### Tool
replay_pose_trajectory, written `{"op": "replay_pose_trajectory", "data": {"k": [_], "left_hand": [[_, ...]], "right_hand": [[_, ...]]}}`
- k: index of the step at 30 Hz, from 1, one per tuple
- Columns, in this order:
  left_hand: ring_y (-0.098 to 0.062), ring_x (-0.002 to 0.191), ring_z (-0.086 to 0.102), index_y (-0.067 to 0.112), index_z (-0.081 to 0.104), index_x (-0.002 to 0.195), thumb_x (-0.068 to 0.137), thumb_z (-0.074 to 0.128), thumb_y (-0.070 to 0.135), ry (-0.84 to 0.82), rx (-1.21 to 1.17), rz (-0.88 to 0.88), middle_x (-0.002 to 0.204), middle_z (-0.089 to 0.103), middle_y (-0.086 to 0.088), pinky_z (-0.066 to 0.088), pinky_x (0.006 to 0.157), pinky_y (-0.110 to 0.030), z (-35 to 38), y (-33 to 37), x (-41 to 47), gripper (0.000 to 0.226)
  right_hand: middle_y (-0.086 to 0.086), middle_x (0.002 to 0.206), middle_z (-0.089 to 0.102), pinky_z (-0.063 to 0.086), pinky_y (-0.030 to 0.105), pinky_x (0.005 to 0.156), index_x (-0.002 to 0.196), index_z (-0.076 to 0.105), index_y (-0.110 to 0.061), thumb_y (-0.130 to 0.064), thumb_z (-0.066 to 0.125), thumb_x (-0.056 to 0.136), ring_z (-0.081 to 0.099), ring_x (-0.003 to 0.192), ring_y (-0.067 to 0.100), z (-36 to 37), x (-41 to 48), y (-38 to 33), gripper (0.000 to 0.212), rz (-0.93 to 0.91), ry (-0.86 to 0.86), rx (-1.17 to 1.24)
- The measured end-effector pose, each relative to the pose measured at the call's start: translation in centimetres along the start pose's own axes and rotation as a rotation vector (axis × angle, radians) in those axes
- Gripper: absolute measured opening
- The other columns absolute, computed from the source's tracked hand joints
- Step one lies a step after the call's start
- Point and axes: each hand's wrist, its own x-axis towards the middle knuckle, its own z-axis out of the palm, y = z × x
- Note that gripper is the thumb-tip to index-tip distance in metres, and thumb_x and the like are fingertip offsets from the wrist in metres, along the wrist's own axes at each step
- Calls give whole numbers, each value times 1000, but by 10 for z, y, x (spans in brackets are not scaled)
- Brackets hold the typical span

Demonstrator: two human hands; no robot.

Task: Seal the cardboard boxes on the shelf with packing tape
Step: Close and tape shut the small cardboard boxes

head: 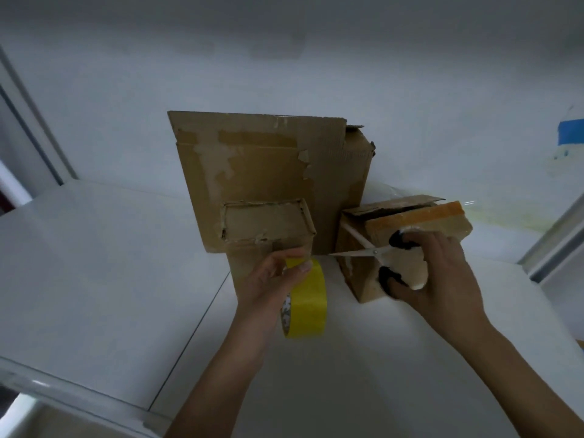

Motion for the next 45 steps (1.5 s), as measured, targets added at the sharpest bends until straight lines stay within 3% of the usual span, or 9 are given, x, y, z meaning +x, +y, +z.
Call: {"op": "replay_pose_trajectory", "data": {"k": [5,9,14,17,25,29,38,43,45], "left_hand": [[-15,89,72,24,72,107,61,73,44,-16,-11,21,111,70,-5,56,66,-27,-1,2,-1,50],[-16,93,72,25,71,107,66,85,41,-43,6,28,113,70,-5,55,68,-26,-2,2,0,46],[-17,96,71,26,72,105,68,72,42,-37,0,41,113,70,-6,54,71,-26,-2,0,2,40],[-17,96,71,25,72,106,67,80,41,-42,-8,33,114,70,-6,55,71,-27,-3,1,3,43],[-18,100,70,29,73,104,69,71,44,-29,13,33,111,71,-1,55,87,-39,-4,1,7,39],[-19,99,70,25,73,106,66,84,40,-36,2,24,109,72,-2,55,88,-40,-5,4,7,45],[-15,90,71,20,72,109,68,70,39,-88,19,-1,104,73,-3,55,71,-27,-13,9,12,45],[-12,82,70,21,73,103,80,76,24,-138,63,17,95,72,-2,52,63,-21,-20,11,9,23],[-12,84,70,28,74,98,76,75,31,-139,116,36,94,72,2,52,65,-22,-21,12,10,22]], "right_hand": [[8,113,62,42,32,77,114,64,-9,-26,89,65,56,97,27,17,23,2,57,-151,78,-144],[13,114,63,38,30,83,117,60,-9,-29,79,72,51,99,26,27,32,-2,52,-284,184,-138],[13,110,66,46,38,77,115,56,-14,-25,76,75,54,94,28,38,42,-11,46,-380,218,-104],[13,109,66,48,39,73,115,60,-11,-18,85,70,52,95,28,42,44,-11,52,-384,223,-102],[10,105,69,47,34,69,106,72,-7,-22,77,75,54,89,26,47,48,-13,35,-394,213,-89],[9,98,70,44,31,65,99,74,-5,-21,70,82,51,83,24,46,51,-16,24,-401,259,-59],[2,91,69,33,26,62,96,74,-12,-24,67,84,44,77,21,47,51,-16,19,-361,228,-130],[2,95,69,30,26,66,97,70,-14,-25,57,82,38,80,18,51,50,-22,23,-278,180,-183],[3,94,67,31,27,67,97,68,-14,-19,62,79,39,80,19,51,50,-24,20,-247,147,-184]]}}
